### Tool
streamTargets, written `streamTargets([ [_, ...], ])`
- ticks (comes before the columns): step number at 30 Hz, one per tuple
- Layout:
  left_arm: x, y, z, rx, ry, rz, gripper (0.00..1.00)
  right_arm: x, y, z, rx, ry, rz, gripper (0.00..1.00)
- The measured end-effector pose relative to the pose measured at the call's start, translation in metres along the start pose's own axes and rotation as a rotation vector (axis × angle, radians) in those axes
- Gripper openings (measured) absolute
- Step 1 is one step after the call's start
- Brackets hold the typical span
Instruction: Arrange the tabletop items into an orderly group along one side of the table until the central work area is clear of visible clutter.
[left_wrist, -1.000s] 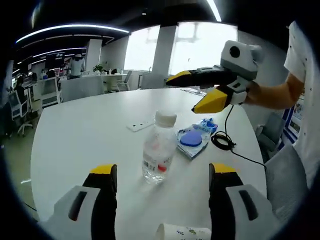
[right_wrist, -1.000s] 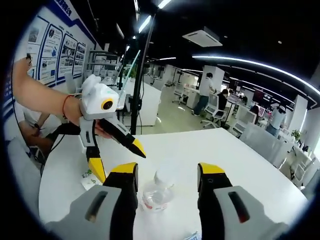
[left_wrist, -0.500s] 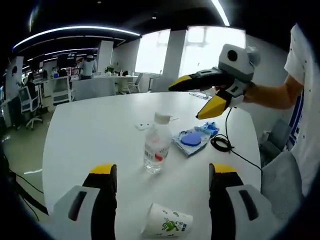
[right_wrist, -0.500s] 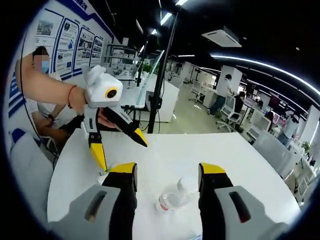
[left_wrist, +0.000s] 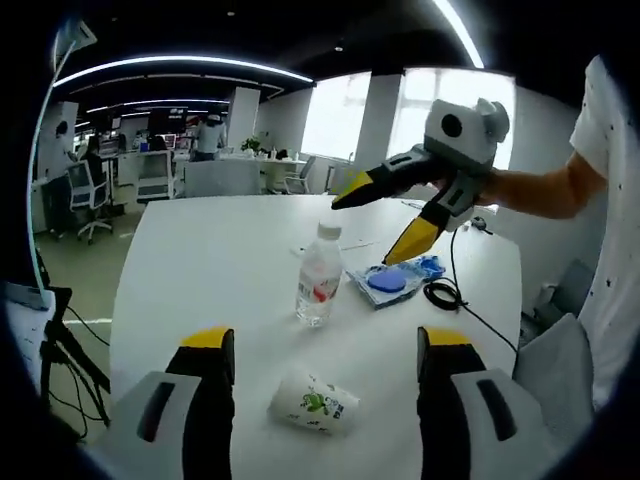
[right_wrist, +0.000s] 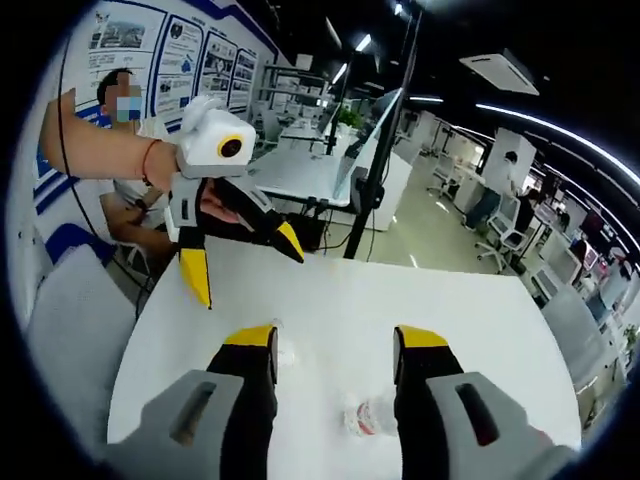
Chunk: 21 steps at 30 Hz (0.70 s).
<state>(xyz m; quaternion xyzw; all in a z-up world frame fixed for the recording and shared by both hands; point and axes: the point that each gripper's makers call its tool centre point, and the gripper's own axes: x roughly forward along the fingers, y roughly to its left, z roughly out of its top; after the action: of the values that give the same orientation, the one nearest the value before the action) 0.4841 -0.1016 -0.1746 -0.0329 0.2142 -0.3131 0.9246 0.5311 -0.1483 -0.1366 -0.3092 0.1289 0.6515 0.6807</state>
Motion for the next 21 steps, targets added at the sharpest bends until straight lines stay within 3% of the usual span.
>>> streamTargets([
  [11,-0.041,-0.003,-0.026,-0.066,-0.022,0.08,0.75,0.032,0.022,0.013,-0.085,0.08,0.153,0.42],
  [21,-0.059,-0.011,-0.049,-0.073,0.0,0.12,0.75,0.052,0.042,0.005,-0.165,0.222,0.335,0.41],
])
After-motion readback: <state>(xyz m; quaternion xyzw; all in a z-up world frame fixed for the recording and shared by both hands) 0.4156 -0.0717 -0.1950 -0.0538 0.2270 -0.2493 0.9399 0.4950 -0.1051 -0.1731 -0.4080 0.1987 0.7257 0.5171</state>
